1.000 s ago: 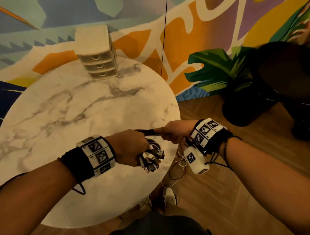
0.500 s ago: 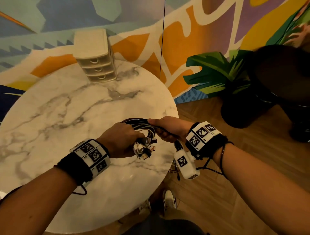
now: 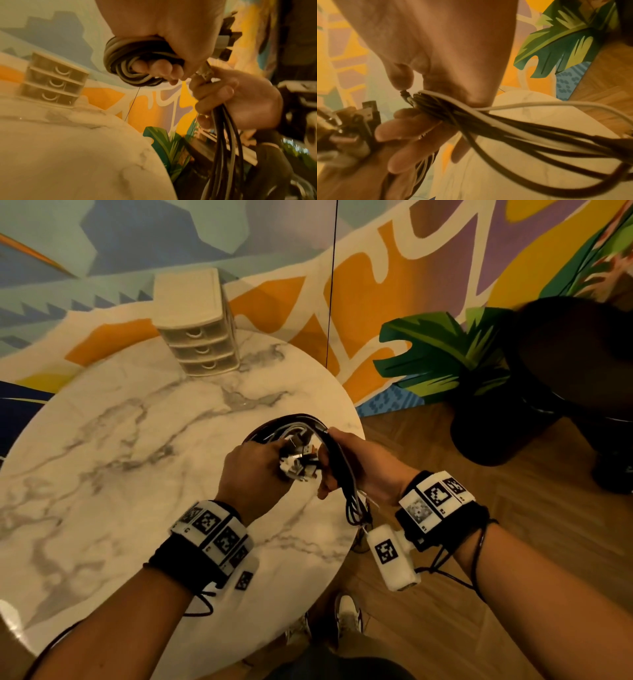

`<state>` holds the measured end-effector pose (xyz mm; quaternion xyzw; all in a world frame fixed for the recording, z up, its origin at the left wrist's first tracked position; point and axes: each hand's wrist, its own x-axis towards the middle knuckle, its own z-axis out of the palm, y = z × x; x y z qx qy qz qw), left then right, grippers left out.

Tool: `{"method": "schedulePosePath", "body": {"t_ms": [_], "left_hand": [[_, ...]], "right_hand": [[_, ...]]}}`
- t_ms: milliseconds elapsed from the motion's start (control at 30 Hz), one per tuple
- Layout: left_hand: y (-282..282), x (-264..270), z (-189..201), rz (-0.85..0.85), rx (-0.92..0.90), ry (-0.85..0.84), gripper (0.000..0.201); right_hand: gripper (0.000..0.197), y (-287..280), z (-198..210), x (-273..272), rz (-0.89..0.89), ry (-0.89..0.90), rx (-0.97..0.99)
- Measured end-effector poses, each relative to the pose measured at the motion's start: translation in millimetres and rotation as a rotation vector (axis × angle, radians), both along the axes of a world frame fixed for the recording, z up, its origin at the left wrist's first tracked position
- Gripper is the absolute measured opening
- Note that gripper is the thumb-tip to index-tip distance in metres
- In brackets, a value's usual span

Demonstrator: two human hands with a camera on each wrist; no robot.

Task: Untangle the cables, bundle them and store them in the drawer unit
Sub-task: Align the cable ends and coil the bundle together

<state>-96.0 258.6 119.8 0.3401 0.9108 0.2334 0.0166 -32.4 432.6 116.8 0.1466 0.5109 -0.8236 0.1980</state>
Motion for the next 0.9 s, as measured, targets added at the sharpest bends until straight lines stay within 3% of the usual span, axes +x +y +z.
{"method": "schedulePosePath", "body": {"t_ms": [133, 200, 267, 367, 467, 567, 633, 733, 833, 900], "left_hand": [[7, 7, -4, 0.102, 0.176, -0.158, 0.025], [10, 12, -7, 0.170, 0.315, -0.403, 0.014], [9, 16, -9, 0.245, 0.383, -0.669, 0.031], [12, 21, -14, 0.220, 0.408, -0.812, 0.045], [17, 23, -21, 0.236, 0.482, -0.885, 0.039], [16, 25, -22, 0.225, 0.557, -0.928, 0.038], [17, 25, -20, 0.294, 0.648, -0.978, 0.015], [23, 23, -15, 0.358, 0.726, -1.045, 0.005], [22, 24, -12, 0.327, 0.773, -1.128, 0.040], [19, 22, -9, 0.293, 0.815, -1.179, 0.040]], "right_hand": [[0.039, -12, 0, 11, -0.054, -0.026, 0.111], [0.034, -16, -3, 10, -0.073, -0.005, 0.181], [0.025, -19, -5, 8, -0.059, 0.017, 0.179], [0.026, -24, -6, 10, -0.026, 0.027, 0.149], [0.033, -29, -7, 6, 0.050, 0.071, 0.390], [0.025, -33, -5, 4, 0.203, 0.189, 0.737], [0.018, -35, -8, 12, 0.191, 0.173, 0.836], [0.014, -44, -8, 27, 0.250, 0.107, 0.746], [0.011, -46, -3, 24, 0.328, 0.104, 0.637], [0.015, -43, -2, 19, 0.344, 0.076, 0.546]]}}
